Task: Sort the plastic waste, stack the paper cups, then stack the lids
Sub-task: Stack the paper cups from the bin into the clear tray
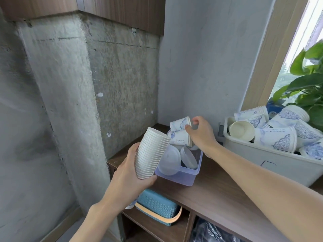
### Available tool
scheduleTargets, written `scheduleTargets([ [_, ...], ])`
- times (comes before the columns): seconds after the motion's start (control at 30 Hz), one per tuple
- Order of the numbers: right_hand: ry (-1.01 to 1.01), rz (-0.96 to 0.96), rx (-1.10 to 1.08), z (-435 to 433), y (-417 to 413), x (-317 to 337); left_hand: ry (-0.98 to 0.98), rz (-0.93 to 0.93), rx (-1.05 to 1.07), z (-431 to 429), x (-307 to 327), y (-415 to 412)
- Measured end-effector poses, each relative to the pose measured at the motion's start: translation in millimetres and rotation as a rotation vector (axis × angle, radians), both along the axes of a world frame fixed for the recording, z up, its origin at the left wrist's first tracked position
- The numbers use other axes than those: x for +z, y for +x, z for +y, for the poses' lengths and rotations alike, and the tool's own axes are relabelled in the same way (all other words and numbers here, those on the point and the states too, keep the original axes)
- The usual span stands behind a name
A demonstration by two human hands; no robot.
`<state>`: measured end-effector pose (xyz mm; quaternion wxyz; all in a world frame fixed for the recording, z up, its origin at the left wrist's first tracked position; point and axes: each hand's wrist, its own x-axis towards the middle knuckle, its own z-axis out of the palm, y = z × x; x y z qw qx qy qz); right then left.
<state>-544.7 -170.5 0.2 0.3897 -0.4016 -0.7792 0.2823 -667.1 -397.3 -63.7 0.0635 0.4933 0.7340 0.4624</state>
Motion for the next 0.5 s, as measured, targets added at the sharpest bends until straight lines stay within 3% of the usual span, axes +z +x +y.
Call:
scheduleTargets([
  [0.5, -0.069, 0.051, -0.063, 54.3, -45.7, -19.0, -0.003, 0.028, -0.033, 21.8, -2.1, -27.1],
])
